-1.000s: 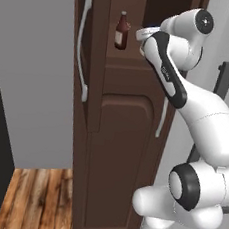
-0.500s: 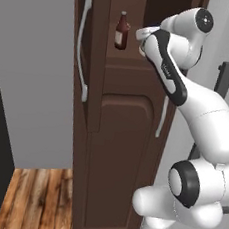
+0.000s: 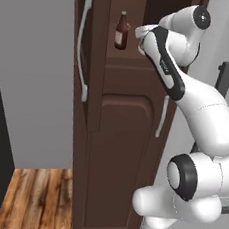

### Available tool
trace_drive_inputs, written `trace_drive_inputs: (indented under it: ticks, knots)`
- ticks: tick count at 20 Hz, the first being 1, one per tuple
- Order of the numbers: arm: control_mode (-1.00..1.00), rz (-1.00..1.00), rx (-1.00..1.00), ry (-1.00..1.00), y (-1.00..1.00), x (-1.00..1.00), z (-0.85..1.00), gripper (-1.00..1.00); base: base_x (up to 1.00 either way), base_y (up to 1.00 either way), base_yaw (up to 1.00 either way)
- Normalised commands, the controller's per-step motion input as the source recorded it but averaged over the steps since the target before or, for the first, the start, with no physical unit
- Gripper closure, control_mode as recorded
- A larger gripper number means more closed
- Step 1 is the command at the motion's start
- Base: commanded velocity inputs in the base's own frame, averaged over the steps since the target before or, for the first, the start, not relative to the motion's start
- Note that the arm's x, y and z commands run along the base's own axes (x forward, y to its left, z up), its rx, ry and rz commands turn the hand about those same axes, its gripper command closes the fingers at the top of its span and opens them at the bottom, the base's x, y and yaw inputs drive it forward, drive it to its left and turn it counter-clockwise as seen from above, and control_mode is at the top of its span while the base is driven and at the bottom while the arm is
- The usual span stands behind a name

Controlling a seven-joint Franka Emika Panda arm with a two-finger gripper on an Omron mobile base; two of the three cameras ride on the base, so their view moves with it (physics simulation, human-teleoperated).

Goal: Pick the ketchup and mayonnaise from the counter and place them in the cabinet.

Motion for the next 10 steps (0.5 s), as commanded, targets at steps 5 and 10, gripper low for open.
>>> trace_drive_inputs:
  ticks: [5, 10]
  knots:
    - [-1.00, 0.00, 0.00, 0.00, 0.00, 0.36, -0.25, 1.00, 0.00, 0.00, 0.00]
    - [-1.00, 0.00, -0.01, 0.00, 0.00, 0.38, -0.26, 1.00, 0.00, 0.00, 0.00]
